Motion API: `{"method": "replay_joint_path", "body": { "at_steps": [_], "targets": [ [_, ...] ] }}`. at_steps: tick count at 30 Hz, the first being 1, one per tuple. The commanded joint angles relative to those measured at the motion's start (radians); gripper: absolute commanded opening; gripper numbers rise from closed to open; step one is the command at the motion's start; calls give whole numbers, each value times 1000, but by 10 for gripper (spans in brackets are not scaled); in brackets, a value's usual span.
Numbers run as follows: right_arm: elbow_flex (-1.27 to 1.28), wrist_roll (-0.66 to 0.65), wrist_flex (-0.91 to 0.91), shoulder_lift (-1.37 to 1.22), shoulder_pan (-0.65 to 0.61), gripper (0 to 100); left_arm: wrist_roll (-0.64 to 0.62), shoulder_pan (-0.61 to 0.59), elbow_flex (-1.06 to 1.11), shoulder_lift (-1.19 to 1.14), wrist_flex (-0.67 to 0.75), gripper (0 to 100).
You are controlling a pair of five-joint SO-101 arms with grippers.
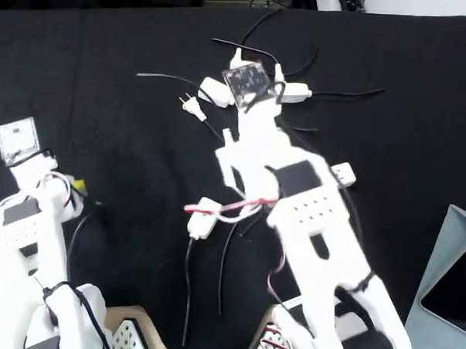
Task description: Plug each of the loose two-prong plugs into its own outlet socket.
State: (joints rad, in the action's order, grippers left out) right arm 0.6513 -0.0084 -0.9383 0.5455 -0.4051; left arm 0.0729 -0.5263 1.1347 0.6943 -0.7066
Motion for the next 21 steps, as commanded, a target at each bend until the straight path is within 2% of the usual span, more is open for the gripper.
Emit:
{"method": "replay_joint_path", "body": {
  "at_steps": [1, 8, 13, 21],
  "targets": [
    [102, 60, 167, 87, -46, 11, -98, 90, -127, 25, 12, 242],
    [288, 83, 390, 145, -114, 11, -189, 268, -222, 25, 20, 242],
    [341, 120, 443, 145, -152, 11, -242, 389, -248, 25, 20, 240],
    [361, 124, 462, 145, -183, 11, -242, 535, -248, 23, 21, 242]
  ]
}}
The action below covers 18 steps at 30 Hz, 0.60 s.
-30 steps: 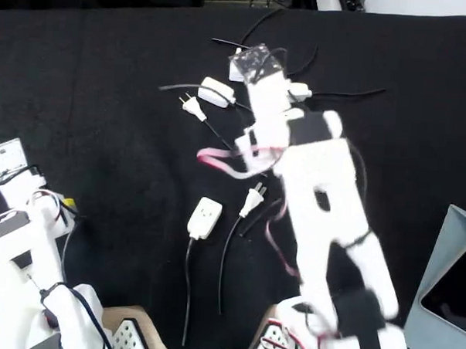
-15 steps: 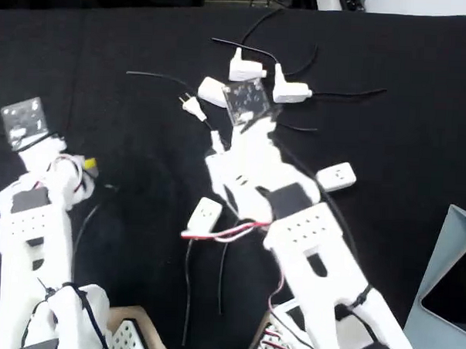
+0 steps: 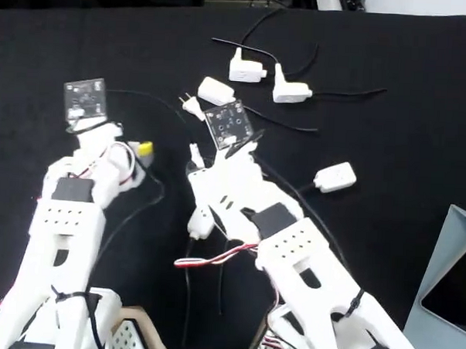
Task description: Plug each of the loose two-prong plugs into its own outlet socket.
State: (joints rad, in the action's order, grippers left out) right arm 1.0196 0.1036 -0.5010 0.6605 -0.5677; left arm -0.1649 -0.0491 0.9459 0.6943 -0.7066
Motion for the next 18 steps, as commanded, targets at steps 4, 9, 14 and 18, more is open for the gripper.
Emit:
{"method": "replay_joint_path", "body": {
  "at_steps": [4, 9, 14, 18],
  "targets": [
    [-5, 9, 18, 31, -44, 11, -5, 93, -56, 23, 40, 242],
    [-4, 6, 18, 31, -52, 11, -3, 147, -50, 26, 55, 239],
    [-5, 6, -11, 31, -52, 11, 2, 166, -48, 66, 55, 239],
    [-4, 5, -25, 31, -66, 11, 3, 197, -10, 150, 57, 242]
  ]
}}
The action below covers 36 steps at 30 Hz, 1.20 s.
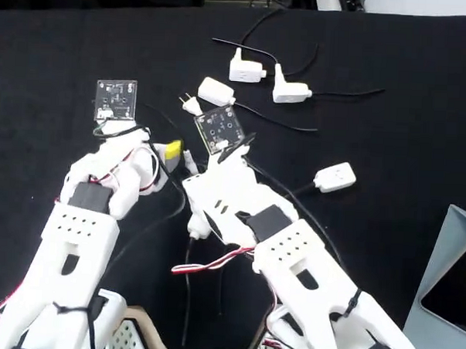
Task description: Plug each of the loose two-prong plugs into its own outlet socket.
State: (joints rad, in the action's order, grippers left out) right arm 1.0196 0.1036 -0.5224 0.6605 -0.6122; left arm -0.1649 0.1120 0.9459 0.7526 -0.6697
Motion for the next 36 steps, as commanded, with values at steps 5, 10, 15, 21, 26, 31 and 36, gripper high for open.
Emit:
{"method": "replay_joint_path", "body": {
  "at_steps": [5, 10, 15, 21, 26, 31, 36],
  "targets": [
    [-13, 5, -46, 31, -26, 11, 60, 48, 99, 227, 69, 242],
    [-8, 5, -46, 31, -41, 11, 126, 91, 226, 347, 135, 242],
    [-5, 5, -49, 44, -40, 11, 138, 93, 298, 477, 140, 242],
    [-2, 5, -167, 223, -54, 11, 138, 61, 363, 620, 133, 242],
    [59, 5, -187, 361, -71, 11, 138, 61, 394, 675, 133, 242],
    [117, -35, -163, 384, -110, 11, 143, 107, 377, 686, 133, 242],
    [117, -37, -163, 386, -106, 11, 270, 222, 366, 687, 52, 238]
  ]
}}
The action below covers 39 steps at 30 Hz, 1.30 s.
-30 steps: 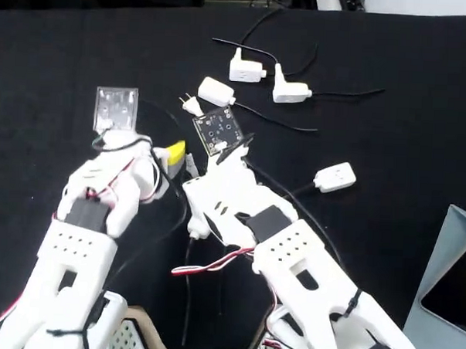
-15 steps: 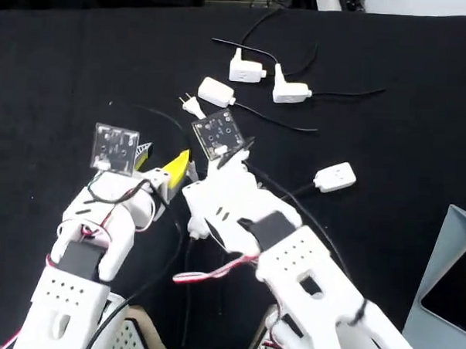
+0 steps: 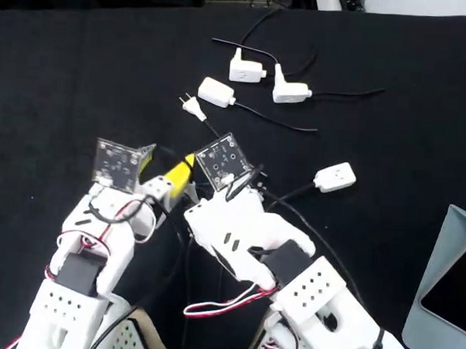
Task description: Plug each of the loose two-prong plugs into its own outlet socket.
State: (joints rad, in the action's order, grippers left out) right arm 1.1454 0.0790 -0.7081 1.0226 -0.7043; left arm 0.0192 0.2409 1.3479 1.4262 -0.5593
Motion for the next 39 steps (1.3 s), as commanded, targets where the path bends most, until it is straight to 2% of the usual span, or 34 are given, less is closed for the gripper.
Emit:
{"method": "replay_joint_path", "body": {
  "at_steps": [1, 6, 12, 16, 21, 25, 32, 39],
  "targets": [
    [-7, -12, 21, 24, -14, 11, 98, 104, -36, 14, -69, 238],
    [-4, -14, 20, 24, 17, 11, 100, 54, -48, 14, -69, 238],
    [-10, -54, 26, 22, 193, 11, 9, -137, -90, 3, -78, 238],
    [-38, -55, 18, 22, 285, 11, 9, -163, -90, -6, -153, 238],
    [-42, -84, 26, 21, 387, 12, 64, -68, -148, -106, -319, 241],
    [-42, -84, 28, 21, 436, 12, 71, 31, -179, -221, -370, 242],
    [-71, -84, 28, 21, 539, 12, 66, 234, -193, -407, -345, 238],
    [-74, -117, 28, 21, 609, 14, 64, 297, -200, -597, -184, 238]
  ]
}}
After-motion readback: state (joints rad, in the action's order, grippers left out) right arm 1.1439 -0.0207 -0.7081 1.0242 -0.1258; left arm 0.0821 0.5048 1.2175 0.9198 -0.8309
